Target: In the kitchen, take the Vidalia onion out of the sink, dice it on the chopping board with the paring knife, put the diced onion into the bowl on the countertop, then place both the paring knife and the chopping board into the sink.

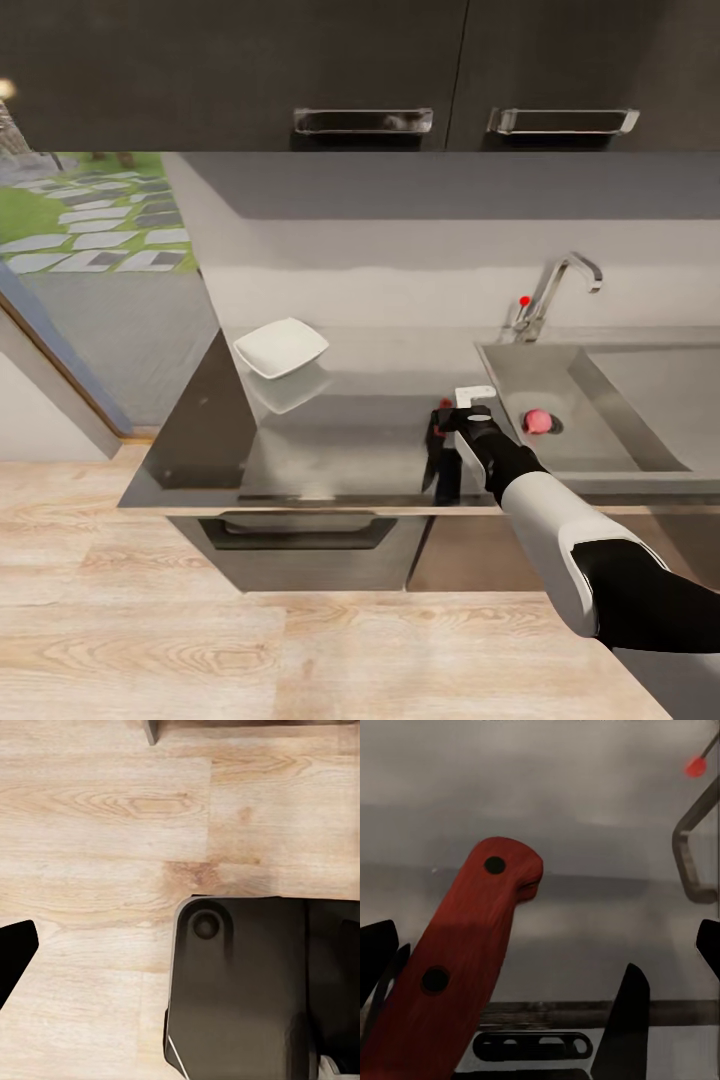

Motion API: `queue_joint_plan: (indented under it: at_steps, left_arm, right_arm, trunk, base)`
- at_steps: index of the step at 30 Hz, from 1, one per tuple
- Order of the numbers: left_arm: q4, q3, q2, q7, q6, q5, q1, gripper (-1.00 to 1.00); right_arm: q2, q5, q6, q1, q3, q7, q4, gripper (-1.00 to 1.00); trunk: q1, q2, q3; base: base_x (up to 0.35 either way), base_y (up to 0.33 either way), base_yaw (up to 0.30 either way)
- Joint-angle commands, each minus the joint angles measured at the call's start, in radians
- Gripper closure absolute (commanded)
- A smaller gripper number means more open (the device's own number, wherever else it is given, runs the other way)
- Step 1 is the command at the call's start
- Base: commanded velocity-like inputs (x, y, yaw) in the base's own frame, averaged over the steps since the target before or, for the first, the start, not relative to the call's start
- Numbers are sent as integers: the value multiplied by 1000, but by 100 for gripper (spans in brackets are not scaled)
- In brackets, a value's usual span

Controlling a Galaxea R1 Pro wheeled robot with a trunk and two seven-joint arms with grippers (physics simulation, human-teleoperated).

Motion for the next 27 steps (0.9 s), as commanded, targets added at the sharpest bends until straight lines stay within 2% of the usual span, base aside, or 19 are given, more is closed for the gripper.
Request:
queue_joint_plan:
  at_steps: [1,27]
  left_arm:
    - [-1,-4,1,6,-1,2,0,-100]
    - [-1,-4,1,6,-3,2,0,-100]
  right_arm:
    - [0,4,9,-1,7,-5,-2,-100]
    - [0,4,9,-1,7,-4,0,-100]
  trunk:
    - [1,-2,-2]
    - [1,-2,-2]
  base:
    - [28,-26,0]
    - [-11,-2,0]
